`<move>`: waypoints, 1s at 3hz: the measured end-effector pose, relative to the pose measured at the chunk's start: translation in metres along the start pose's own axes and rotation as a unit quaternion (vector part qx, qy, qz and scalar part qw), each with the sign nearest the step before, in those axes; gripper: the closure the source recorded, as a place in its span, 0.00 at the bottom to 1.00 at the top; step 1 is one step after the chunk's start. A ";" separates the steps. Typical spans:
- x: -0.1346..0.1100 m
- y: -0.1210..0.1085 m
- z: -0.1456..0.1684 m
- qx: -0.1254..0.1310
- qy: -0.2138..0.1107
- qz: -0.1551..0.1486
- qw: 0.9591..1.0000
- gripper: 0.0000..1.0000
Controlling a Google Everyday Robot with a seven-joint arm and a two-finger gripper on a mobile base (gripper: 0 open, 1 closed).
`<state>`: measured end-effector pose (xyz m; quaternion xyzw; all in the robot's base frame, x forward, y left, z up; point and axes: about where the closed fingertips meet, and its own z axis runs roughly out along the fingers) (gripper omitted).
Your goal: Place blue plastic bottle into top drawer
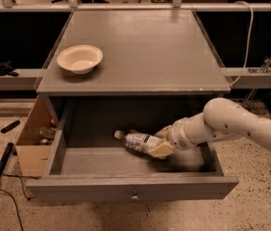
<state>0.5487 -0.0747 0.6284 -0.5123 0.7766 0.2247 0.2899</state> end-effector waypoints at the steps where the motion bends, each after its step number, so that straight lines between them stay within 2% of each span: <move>1: 0.000 0.000 0.000 0.000 0.000 0.000 1.000 0.12; 2: 0.000 0.000 0.000 0.000 0.000 0.000 1.000 0.00; 3: 0.000 0.000 0.000 0.000 0.000 0.000 1.000 0.00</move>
Offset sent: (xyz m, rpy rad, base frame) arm 0.0000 0.0000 0.0000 0.0000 0.0000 0.0001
